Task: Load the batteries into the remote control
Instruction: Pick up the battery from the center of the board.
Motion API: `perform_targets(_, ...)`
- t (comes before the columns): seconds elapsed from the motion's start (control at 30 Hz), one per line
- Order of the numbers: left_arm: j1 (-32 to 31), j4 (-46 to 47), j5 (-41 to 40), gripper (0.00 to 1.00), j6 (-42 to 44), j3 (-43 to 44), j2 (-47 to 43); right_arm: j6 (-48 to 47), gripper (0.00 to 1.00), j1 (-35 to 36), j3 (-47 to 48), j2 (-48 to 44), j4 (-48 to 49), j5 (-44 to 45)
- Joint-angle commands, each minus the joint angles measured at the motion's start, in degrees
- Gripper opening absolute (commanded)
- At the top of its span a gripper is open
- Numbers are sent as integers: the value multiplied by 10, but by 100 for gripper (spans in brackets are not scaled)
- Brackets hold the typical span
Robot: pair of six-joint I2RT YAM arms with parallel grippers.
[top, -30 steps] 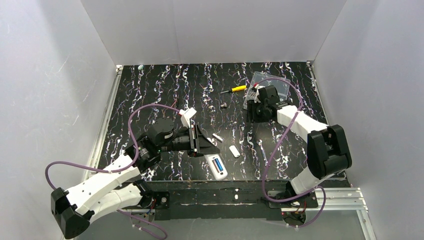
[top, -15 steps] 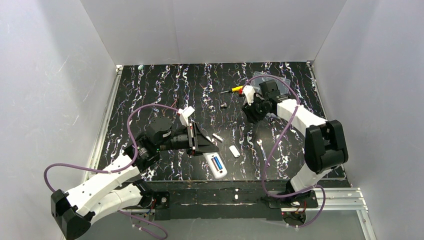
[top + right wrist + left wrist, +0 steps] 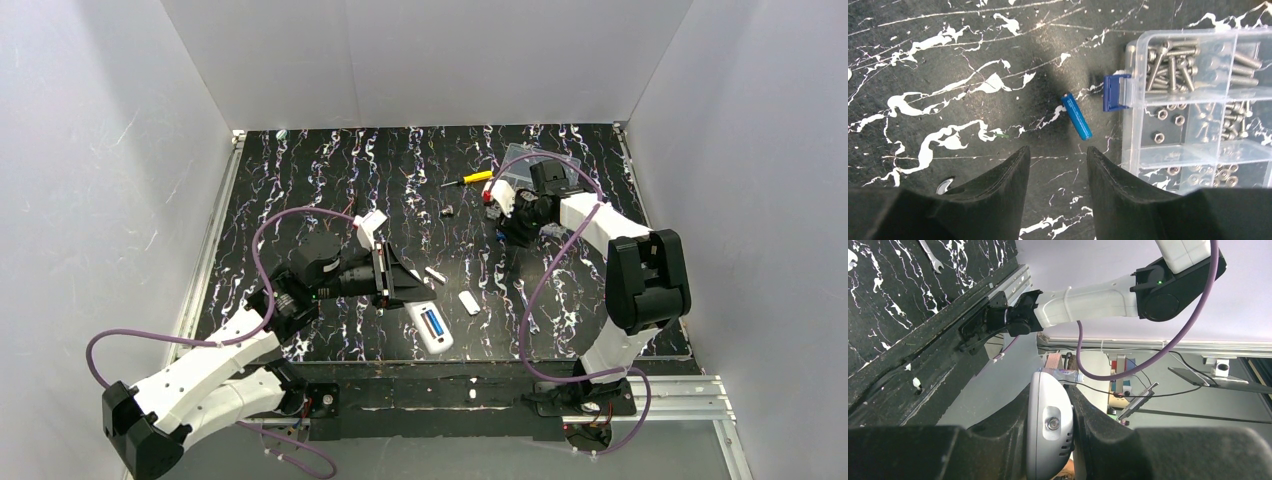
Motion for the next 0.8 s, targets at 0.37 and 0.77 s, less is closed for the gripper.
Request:
perform_targets(0.37, 25, 45, 45, 0, -20, -2, -17, -93, 48, -1, 4, 46, 25, -68)
perform_targets(0.77, 47, 69, 62, 0, -41, -7, -10, -77, 46, 3, 48, 83, 1, -30)
